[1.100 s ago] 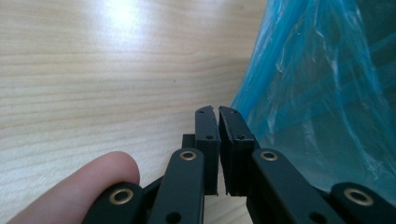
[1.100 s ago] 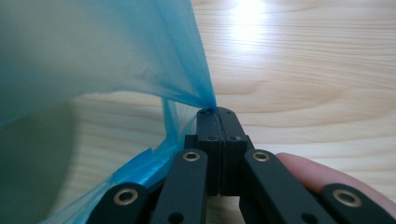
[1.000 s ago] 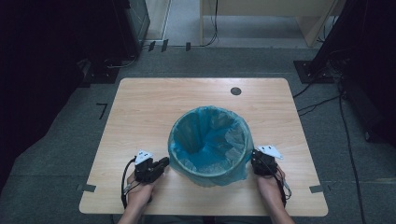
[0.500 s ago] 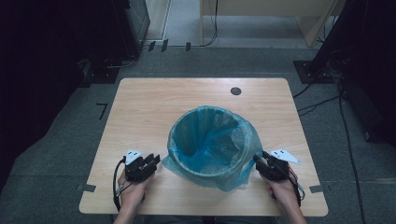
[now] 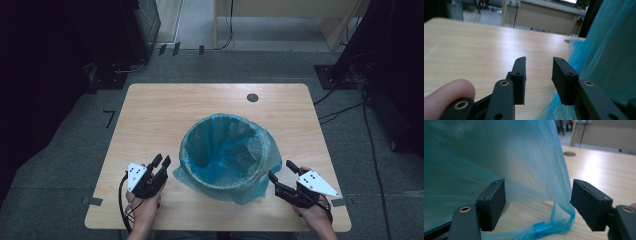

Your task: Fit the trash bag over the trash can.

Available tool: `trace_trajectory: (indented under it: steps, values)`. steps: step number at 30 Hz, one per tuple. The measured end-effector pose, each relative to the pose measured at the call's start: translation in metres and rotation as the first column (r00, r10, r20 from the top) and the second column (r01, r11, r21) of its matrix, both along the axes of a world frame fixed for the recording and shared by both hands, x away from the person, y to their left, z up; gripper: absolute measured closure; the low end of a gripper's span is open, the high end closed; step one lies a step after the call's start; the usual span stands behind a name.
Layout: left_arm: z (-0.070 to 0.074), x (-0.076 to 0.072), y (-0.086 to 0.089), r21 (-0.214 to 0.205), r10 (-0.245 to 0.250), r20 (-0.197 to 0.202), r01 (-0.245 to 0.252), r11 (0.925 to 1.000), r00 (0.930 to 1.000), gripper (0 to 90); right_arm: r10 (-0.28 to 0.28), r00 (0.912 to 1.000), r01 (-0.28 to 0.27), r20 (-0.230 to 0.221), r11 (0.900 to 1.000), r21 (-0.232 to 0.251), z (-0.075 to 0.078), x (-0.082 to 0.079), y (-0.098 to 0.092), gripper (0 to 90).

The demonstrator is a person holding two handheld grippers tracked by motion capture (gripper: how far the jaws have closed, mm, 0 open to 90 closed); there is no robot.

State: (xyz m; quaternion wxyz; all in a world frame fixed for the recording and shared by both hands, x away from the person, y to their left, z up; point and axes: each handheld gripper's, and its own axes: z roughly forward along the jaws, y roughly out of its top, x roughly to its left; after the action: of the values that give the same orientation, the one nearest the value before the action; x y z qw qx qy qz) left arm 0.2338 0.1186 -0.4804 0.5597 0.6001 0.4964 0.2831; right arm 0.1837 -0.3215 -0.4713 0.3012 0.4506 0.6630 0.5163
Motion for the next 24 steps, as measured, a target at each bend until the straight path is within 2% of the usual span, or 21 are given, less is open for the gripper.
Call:
trace_trajectory:
  steps: [4,8,11,13,16,20,23,24]
  values:
    - [0.003,-0.003,-0.001,-0.014,-0.016,0.045,0.017,0.9998,0.9989,67.8,0.012,0.9982,-0.013,0.059,0.9995,0.028,0.009,-0.008,-0.005,39.6]
    - [0.007,-0.006,-0.004,-0.028,-0.029,0.081,0.032,0.9991,0.9963,70.7,0.013,0.9942,-0.024,0.107,0.9943,0.104,0.022,-0.011,-0.009,60.4]
    - [0.011,-0.008,-0.009,-0.034,-0.037,0.101,0.041,0.9986,0.9942,72.8,-0.013,0.9910,-0.001,0.133,0.9943,0.107,0.032,-0.010,-0.006,72.4]
    - [0.013,-0.008,-0.012,-0.052,-0.045,0.100,0.050,0.9974,0.9940,74.5,-0.033,0.9867,0.015,0.159,0.9938,0.110,0.038,-0.006,0.000,80.0]
    - [0.014,-0.008,-0.020,-0.059,-0.067,0.097,0.073,0.9955,0.9930,76.2,-0.085,0.9831,0.067,0.162,0.9916,0.110,0.040,0.005,0.012,85.4]
    - [0.014,-0.010,-0.032,-0.064,-0.092,0.096,0.099,0.9931,0.9911,80.0,-0.148,0.9762,0.133,0.159,0.9858,0.103,0.033,0.024,0.034,88.2]
    - [0.014,-0.011,-0.042,-0.049,-0.089,0.100,0.094,0.9943,0.9910,80.7,-0.191,0.9691,0.169,0.156,0.9753,0.142,0.028,0.032,0.048,89.5]
    - [0.014,-0.011,-0.045,-0.056,-0.088,0.100,0.094,0.9940,0.9911,80.6,-0.196,0.9671,0.171,0.162,0.9723,0.159,0.025,0.033,0.052,89.8]
